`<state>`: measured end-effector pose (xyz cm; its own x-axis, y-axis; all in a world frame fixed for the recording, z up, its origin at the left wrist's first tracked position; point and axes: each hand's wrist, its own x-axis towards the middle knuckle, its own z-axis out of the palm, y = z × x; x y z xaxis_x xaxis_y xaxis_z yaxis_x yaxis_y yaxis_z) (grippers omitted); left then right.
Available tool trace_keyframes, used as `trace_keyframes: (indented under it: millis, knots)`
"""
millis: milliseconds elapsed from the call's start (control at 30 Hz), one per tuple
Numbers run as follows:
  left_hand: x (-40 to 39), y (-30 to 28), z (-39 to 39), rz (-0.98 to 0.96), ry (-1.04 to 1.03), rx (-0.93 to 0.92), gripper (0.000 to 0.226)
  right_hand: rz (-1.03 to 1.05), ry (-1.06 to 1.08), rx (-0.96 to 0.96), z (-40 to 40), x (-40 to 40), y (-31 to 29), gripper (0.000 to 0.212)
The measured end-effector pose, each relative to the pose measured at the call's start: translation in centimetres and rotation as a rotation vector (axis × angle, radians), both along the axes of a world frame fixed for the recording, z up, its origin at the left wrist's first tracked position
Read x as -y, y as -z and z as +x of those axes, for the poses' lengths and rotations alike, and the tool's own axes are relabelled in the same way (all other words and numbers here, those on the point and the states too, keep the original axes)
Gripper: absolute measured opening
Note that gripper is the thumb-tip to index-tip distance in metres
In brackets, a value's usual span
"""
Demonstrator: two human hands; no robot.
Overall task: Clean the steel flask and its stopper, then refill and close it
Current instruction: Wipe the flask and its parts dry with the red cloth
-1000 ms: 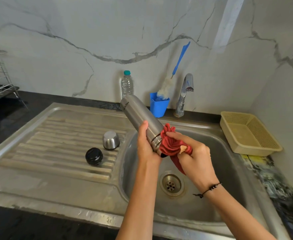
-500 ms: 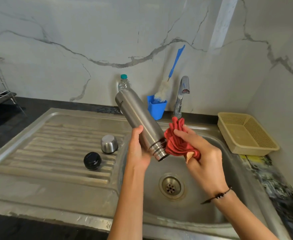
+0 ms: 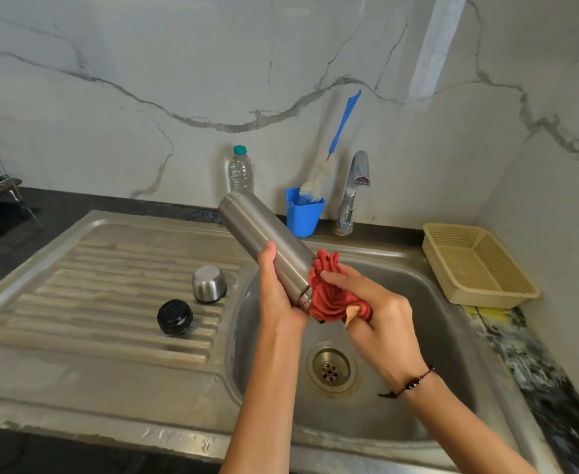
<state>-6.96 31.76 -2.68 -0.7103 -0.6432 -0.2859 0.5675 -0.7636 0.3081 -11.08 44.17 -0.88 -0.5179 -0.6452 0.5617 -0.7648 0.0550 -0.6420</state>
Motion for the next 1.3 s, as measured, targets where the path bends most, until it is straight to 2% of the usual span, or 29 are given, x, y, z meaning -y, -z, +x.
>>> trace_keyframes:
  millis: [100,233,333,467,567,667,700,767,867,967,1033,1133,1300]
  knots:
    - [-0.4,0.2,-0.4,-0.013,-0.009,-0.041,0.06,0.021,-0.011,0.237,-0.2,-0.2,-0.5,0.057]
    - [-0.6,-0.1,-0.5,-0.083,-0.032,-0.028,0.057,-0.003,-0.044,0.497,-0.8,-0.3,-0.9,0.053]
    - [-0.1,-0.3,-0.2,-0.093,-0.039,0.07,0.049,0.023,-0.072,0.54,-0.9,-0.6,-0.8,0.057]
    - [1.0,-0.1,1.1,-0.152,-0.037,0.093,0.069,0.08,-0.063,0.29,-1.0,-0.6,-1.1,0.06]
    - [1.8,0.4,1.9,-0.191,-0.107,0.081,0.063,-0.018,-0.021,-0.054,-0.9,-0.3,-1.2,0.051]
    - [1.8,0.2,2.3,-0.177,-0.086,0.049,0.06,0.069,0.006,-0.456,-0.3,-0.2,-1.0,0.052]
    - [1.6,-0.1,2.2,-0.162,-0.058,0.067,0.06,0.105,0.009,-0.549,0.1,-0.2,-0.7,0.05]
    - [1.2,-0.4,2.0,-0.129,0.001,0.126,0.059,0.146,0.001,-0.591,0.9,-0.1,0.2,0.048]
    - [0.9,-0.2,1.7,-0.087,0.036,0.116,0.078,0.106,0.015,-0.435,1.2,0.0,0.5,0.046]
    - [0.9,-0.1,1.5,-0.063,-0.02,0.061,0.07,0.03,-0.023,-0.156,0.5,0.1,0.1,0.049]
    - [0.8,-0.2,1.1,-0.088,-0.03,0.017,0.077,0.018,-0.027,-0.053,0.4,0.2,-0.3,0.051]
    - [0.6,0.2,0.7,-0.081,-0.025,-0.07,0.068,0.049,-0.021,0.1,0.3,0.2,-0.6,0.056]
    - [0.6,0.3,0.2,-0.078,-0.091,-0.088,0.059,0.047,-0.021,0.358,0.0,0.1,-1.2,0.056]
